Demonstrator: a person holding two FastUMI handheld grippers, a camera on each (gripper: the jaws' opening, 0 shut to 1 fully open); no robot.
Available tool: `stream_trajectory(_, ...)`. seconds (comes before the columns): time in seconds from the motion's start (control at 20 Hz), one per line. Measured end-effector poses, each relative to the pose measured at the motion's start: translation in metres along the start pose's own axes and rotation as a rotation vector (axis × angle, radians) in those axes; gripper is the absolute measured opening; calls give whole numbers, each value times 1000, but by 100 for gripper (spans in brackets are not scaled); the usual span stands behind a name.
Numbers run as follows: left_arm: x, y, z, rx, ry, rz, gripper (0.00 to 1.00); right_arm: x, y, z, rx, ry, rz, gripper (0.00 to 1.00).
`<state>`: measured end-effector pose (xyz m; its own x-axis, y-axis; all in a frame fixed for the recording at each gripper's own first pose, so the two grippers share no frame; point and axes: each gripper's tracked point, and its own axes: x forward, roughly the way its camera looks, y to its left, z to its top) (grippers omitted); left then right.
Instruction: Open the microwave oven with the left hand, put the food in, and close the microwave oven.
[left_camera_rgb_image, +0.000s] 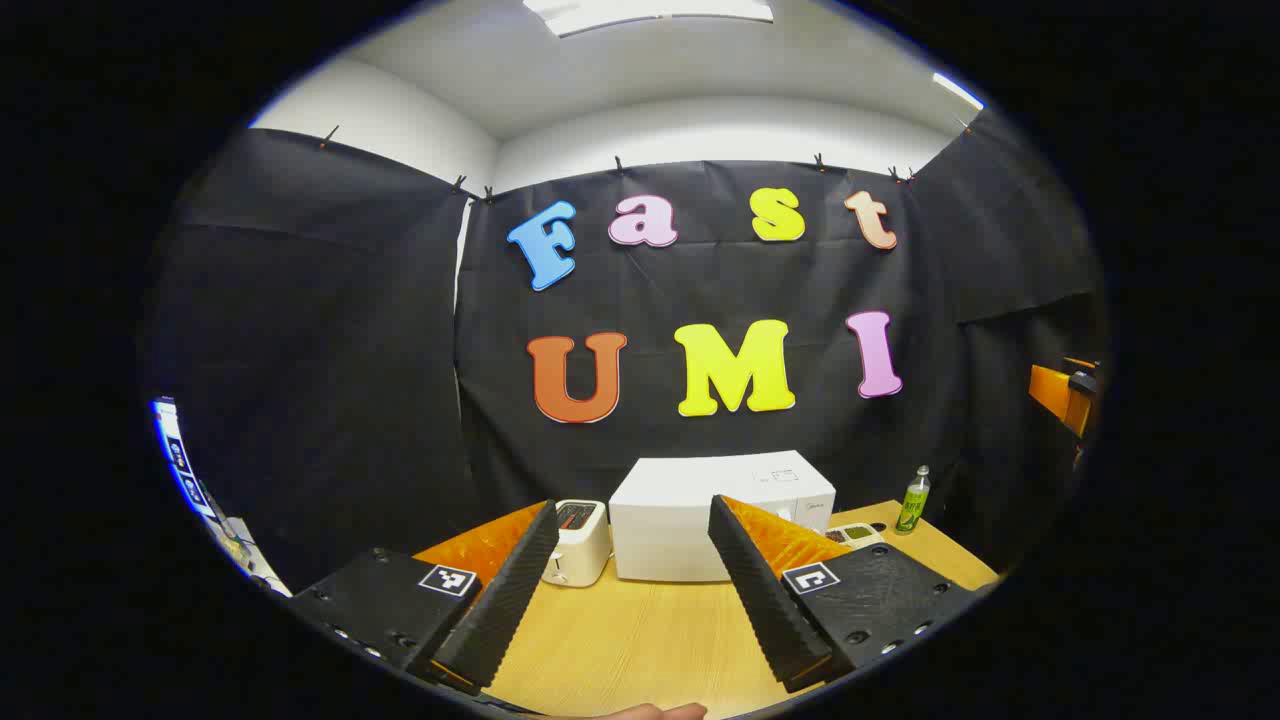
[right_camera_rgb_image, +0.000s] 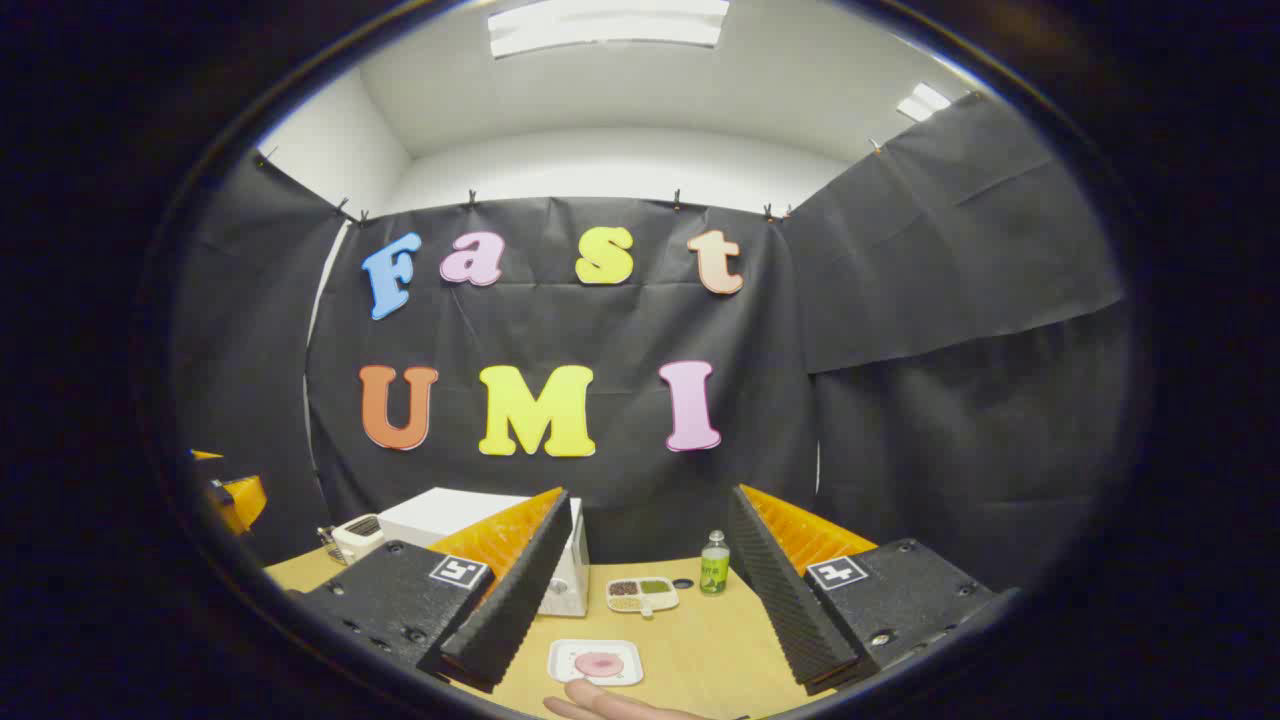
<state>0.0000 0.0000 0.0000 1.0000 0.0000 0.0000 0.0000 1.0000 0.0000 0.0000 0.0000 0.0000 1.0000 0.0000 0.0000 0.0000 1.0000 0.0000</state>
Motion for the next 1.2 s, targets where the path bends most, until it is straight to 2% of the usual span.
stream_trajectory(0.15,1,-7,8,-42,-20,-40,95,2,2,-3,-16,19,5,100)
stream_trajectory(0.25,3,-1,18,-44,-52,-39,95,3,1,-6,-18,35,10,100)
stream_trajectory(0.3,3,0,19,-35,-62,-39,95,3,1,-5,-22,38,12,96)
stream_trajectory(0.35,4,0,21,-29,-71,-39,95,3,0,-5,-27,39,12,96)
stream_trajectory(0.4,5,-2,22,-26,-75,-44,95,2,0,-4,-28,42,15,100)
stream_trajectory(0.55,9,-9,20,-39,-63,-68,95,0,-4,-1,-22,38,17,96)
stream_trajectory(0.6,11,-11,19,-47,-58,-77,95,-1,-5,-1,-19,36,16,100)
stream_trajectory(0.65,13,-14,17,-52,-54,-85,95,-2,-6,0,-16,32,18,100)
stream_trajectory(0.8,29,-28,18,-84,-78,-134,95,-1,-14,-2,-13,24,10,100)
stream_trajectory(0.85,37,-34,12,-105,-57,-144,95,-2,-16,-2,-10,22,10,96)
stream_trajectory(0.95,55,-48,-2,-124,-7,-166,95,-3,-21,0,-5,8,7,96)
stream_trajectory(1.1,88,-75,-5,-129,-15,-210,94,-5,-27,-1,1,-11,5,96)
stream_trajectory(1.15,101,-85,-14,-133,8,-224,82,-6,-27,-3,5,-8,13,96)
stream_trajectory(1.2,112,-96,-26,-133,35,-238,82,-8,-26,-6,10,2,28,100)
